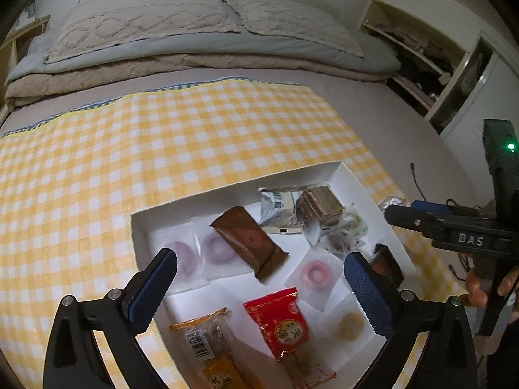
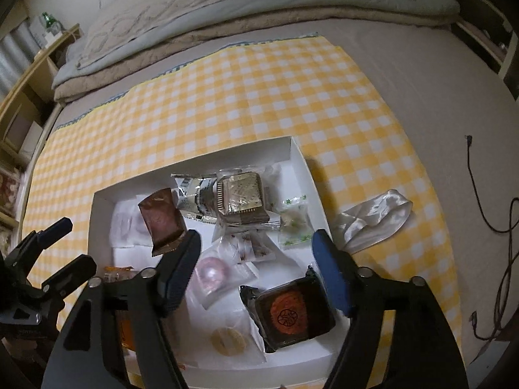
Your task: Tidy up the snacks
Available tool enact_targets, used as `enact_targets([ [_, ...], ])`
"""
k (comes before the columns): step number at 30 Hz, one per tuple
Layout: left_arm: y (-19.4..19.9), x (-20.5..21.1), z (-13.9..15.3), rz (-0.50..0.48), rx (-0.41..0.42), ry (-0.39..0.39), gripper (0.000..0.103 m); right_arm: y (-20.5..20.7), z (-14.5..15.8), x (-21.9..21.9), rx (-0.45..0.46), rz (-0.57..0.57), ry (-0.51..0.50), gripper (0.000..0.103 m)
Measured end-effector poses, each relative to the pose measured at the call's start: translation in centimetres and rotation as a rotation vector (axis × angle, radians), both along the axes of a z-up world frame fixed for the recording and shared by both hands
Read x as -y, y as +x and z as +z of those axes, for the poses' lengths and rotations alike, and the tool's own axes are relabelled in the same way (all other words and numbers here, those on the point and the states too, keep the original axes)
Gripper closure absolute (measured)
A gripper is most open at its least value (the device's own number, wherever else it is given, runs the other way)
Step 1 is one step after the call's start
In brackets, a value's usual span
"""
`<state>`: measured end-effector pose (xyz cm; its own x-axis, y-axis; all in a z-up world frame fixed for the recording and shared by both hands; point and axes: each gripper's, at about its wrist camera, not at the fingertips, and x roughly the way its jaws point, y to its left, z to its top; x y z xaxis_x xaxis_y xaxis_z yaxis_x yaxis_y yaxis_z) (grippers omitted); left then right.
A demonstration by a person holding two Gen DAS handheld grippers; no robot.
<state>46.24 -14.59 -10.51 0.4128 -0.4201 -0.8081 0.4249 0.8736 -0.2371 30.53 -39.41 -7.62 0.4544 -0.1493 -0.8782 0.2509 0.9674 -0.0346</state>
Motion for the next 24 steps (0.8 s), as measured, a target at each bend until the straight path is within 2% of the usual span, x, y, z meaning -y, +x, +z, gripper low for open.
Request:
enact_targets([
  [5, -1.2, -0.4, 1.1, 0.016, -0.011, 0.006, 0.000, -0.8, 0.7, -1.2, 0.023, 0.041, -0.057, 0.014],
  [7, -1.7, -0.7, 1.7, 0.017, -0.004, 0.010, 0.000, -1.1, 1.0, -1.5, 0.034, 0.049, -0.082, 0.001],
  [8, -2.0, -0.8, 2.1, 0.019, 0.003, 0.014, 0.000, -1.4, 1.2, -1.8, 0.045, 0.057, -0.098, 0.000],
  [13, -3.9, -1.8, 4.0, 0.037, 0.032, 0.023, 0.000, -2.6, 2.4, -2.5, 0.086, 0.081, -0.113, 0.000],
  [16, -5.5, -2.4, 5.7, 0.051, 0.069, 0.065, 0.000, -3.8, 3.5, -3.0, 0.132, 0.087, -0.107, 0.000],
  [22, -9.8, -4.2, 9.5, 0.112, 0.141, 0.032, 0.000, -6.8, 6.4, -4.4, 0.235, 0.106, -0.093, 0.000],
  [24, -11.6, -4.6, 10.5, 0.132, 0.175, 0.059, 0.000, -7.5, 7.2, -4.8, 0.261, 0.117, -0.105, 0.000],
])
